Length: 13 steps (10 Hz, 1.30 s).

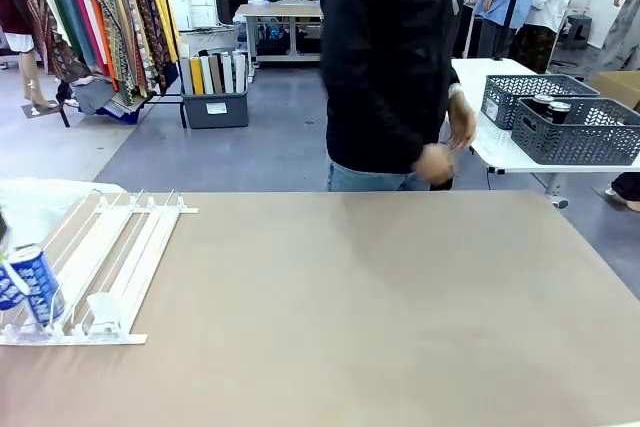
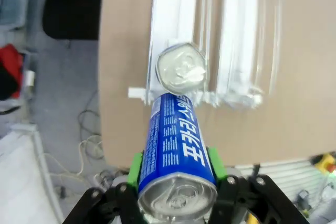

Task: Retrieve and store the cans from the dispenser.
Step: Pick up one can from the Automatic Can Dispenser and place it in the middle of the table.

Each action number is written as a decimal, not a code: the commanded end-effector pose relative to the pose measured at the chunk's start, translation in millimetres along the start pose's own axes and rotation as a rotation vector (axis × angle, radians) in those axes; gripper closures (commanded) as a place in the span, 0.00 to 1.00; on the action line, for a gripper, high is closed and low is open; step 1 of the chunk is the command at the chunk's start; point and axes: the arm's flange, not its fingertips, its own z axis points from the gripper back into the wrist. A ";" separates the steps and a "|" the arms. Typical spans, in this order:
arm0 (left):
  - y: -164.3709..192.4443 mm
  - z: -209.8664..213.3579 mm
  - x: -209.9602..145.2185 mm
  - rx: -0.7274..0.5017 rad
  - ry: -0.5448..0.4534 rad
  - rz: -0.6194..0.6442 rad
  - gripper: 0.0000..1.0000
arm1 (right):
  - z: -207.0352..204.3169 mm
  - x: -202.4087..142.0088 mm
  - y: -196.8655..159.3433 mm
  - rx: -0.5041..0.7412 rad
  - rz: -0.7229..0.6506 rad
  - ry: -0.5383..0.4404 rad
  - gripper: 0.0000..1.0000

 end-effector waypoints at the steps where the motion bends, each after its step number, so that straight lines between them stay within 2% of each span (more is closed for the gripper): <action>1: 5.3 63.6 -37.3 -0.078 -0.014 -0.070 1.00 | 1.3 1.3 1.9 0.014 0.011 -0.007 0.00; 2: 4.4 90.6 -42.7 -0.100 0.021 -0.165 1.00 | 1.3 1.3 1.9 0.014 0.011 -0.007 0.00; 3: 5.0 111.2 -45.5 -0.069 -0.021 -0.149 1.00 | 1.3 1.3 1.9 0.014 0.011 -0.007 0.00; 5: 12.2 144.6 -50.1 -0.089 -0.122 -0.137 1.00 | 1.3 1.3 1.9 0.014 0.011 -0.007 0.00; 6: 16.5 144.6 -49.7 -0.123 -0.159 -0.121 1.00 | 1.3 1.3 1.9 0.014 0.011 -0.007 0.00; 7: 21.7 135.5 -47.8 -0.137 -0.153 -0.101 1.00 | 1.3 1.3 1.9 0.014 0.011 -0.007 0.00; 8: 10.4 150.0 -57.6 -0.079 -0.112 -0.126 1.00 | 1.3 1.3 1.9 0.014 0.011 -0.007 0.00; 12: 12.4 145.5 -55.2 -0.088 -0.110 -0.120 1.00 | 1.3 1.3 1.9 0.014 0.011 -0.007 0.00; 13: -17.0 144.9 -50.6 -0.171 -0.141 -0.165 1.00 | 1.3 1.3 1.9 0.014 0.011 -0.007 0.00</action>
